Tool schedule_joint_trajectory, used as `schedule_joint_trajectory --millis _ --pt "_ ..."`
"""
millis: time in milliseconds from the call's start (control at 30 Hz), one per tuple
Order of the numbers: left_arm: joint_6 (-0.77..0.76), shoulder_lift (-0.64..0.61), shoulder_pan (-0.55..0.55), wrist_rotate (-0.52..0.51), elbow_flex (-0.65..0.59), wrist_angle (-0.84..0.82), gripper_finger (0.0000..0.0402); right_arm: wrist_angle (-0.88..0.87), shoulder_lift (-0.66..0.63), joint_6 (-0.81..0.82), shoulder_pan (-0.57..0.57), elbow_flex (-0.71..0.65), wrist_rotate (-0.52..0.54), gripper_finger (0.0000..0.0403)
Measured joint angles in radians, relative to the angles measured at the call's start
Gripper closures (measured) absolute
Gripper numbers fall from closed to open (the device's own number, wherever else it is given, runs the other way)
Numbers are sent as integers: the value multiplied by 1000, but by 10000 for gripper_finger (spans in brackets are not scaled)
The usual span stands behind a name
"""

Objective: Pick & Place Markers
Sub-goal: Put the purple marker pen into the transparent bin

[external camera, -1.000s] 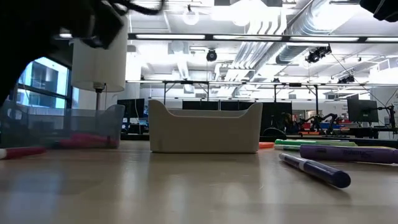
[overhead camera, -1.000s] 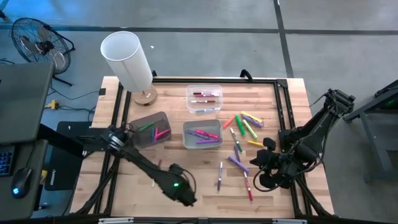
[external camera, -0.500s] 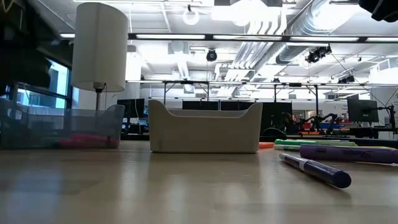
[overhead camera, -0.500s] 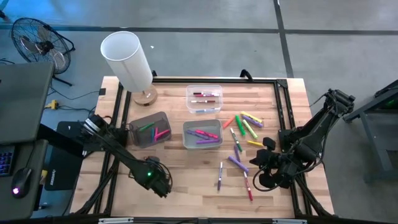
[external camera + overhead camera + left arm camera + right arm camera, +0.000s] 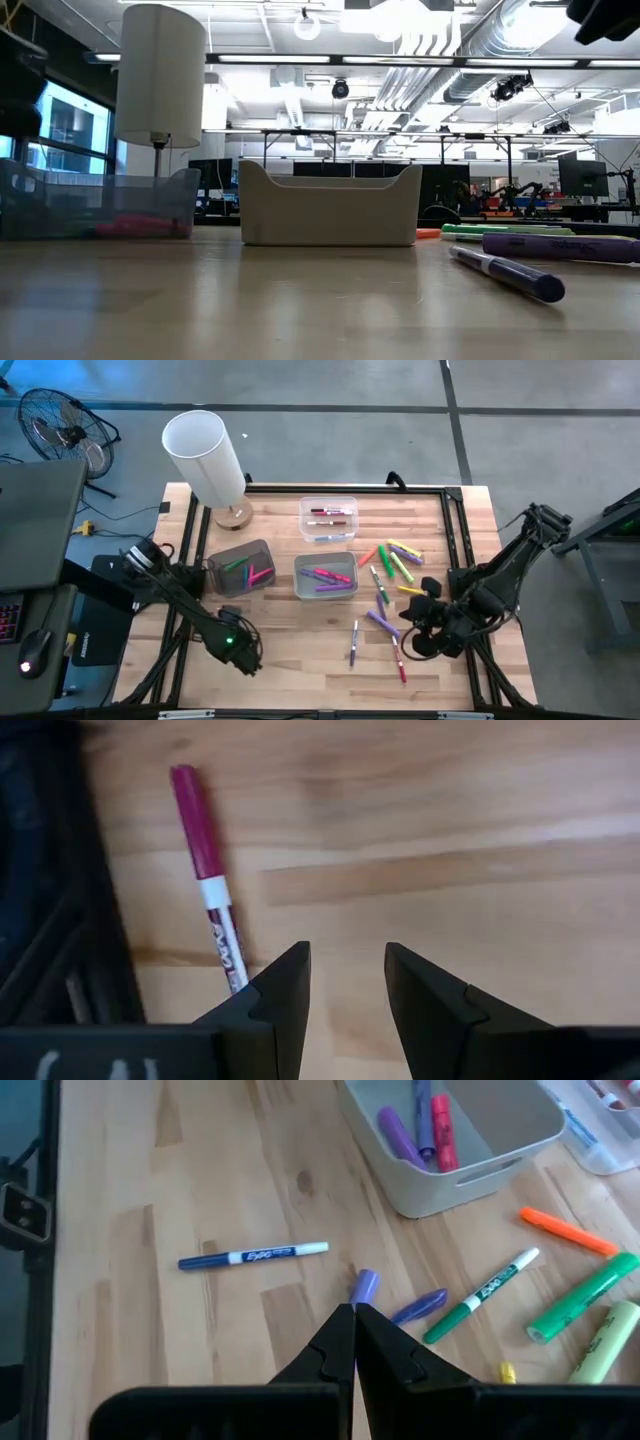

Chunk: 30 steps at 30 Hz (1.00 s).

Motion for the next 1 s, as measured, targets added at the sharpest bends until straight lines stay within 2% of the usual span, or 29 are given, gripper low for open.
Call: schedule_joint_trajectory --millis 67,367,567,800,1000 --pt "-47 -42 -26 10 -42 1 273 0 0 -18 -14 0 -7 403" --pt "-131 -133 -117 197 -202 82 273 0 0 -52 -45 0 -47 403" --pt "-191 -145 -186 305 -331 318 274 -1 0 -63 -45 0 -50 403" --pt "-181 -141 -172 308 -340 323 274 -18 0 -71 -45 0 -50 403" --pt "-125 -131 -163 201 -252 244 274 -28 0 -82 -45 0 -49 403"
